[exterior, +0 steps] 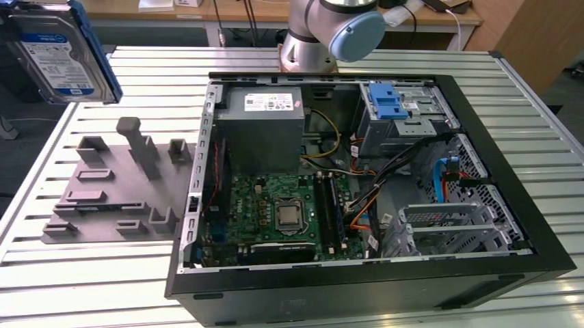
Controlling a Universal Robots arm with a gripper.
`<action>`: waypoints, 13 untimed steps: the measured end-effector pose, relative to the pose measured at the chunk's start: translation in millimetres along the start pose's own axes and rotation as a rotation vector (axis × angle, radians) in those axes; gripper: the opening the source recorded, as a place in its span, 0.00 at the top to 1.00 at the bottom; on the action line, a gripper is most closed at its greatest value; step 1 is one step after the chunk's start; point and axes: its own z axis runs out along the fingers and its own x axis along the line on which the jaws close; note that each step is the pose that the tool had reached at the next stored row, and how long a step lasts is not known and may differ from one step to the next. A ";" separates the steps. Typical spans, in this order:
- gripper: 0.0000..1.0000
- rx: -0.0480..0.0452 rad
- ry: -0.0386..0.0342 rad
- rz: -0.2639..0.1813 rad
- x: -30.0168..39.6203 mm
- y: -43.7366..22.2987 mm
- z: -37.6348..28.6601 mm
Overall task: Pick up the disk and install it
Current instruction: 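Pick up the disk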
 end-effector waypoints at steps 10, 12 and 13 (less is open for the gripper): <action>0.64 -0.0001 0.0000 0.000 0.0 0.0 -7.1; 0.64 -0.0001 0.0000 0.000 0.0 0.1 -8.3; 0.64 0.0000 0.0000 0.000 0.1 0.1 -8.9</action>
